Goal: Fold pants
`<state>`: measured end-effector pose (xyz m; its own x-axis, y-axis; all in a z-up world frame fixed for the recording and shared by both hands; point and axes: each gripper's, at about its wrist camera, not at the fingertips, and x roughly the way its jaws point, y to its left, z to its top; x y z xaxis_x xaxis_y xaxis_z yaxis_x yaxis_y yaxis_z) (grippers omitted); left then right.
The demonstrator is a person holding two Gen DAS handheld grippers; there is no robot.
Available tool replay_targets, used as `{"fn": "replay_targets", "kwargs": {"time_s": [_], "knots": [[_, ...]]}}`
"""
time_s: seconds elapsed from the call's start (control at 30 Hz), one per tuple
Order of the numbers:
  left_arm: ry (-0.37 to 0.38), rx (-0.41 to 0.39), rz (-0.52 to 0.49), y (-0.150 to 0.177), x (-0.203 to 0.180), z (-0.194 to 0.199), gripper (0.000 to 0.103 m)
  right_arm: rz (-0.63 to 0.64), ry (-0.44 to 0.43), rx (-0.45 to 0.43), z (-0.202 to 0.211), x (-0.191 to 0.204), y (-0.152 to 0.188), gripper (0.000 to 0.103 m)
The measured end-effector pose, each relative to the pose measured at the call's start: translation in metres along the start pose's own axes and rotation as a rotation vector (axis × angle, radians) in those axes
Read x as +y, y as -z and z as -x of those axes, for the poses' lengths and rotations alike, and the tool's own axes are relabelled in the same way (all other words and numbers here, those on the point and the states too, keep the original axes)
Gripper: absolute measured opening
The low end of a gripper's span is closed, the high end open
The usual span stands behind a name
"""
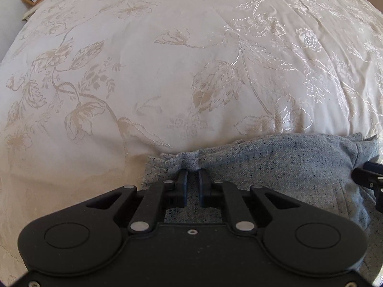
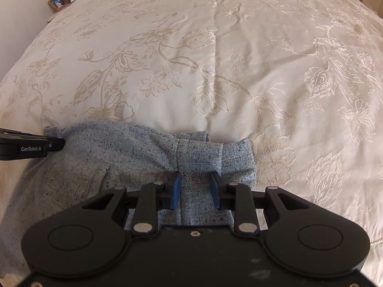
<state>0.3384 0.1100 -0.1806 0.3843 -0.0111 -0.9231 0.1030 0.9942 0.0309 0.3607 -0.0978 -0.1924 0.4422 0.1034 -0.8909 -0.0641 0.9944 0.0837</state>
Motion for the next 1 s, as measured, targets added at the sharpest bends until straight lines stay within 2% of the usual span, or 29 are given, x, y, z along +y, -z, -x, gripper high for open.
{"fn": "replay_targets", "kwargs": {"time_s": [0.2,0.47,0.6,0.67,0.77,0.87,1.0], "knots": [[-0.021,-0.009,-0.035,0.0,-0.004,0.011,0.016,-0.002,-0.008,-0.014,0.011,-0.004,0.001,0.032],[-0.02,-0.049,0.051,0.033,0.016,0.063,0.021,-0.049,-0.018,-0.111,0.06,-0.027,0.023,0.038],[0.025,-0.024,0.061,0.058,0.02,0.073,0.033,-0.089,-0.037,-0.073,0.062,-0.045,0.035,0.04],[0.027,-0.008,0.047,0.068,0.02,0.072,0.034,-0.099,-0.047,-0.027,0.055,-0.05,0.041,0.041],[0.028,0.017,0.037,0.08,0.018,0.064,0.038,-0.115,-0.069,-0.007,0.044,-0.054,0.047,0.045],[0.013,0.026,0.042,0.085,0.016,0.056,0.047,-0.14,-0.079,0.007,0.033,-0.056,0.047,0.049],[-0.034,0.006,0.048,0.086,0.017,0.046,0.068,-0.174,-0.092,0.012,0.022,-0.06,0.048,0.054]]}}
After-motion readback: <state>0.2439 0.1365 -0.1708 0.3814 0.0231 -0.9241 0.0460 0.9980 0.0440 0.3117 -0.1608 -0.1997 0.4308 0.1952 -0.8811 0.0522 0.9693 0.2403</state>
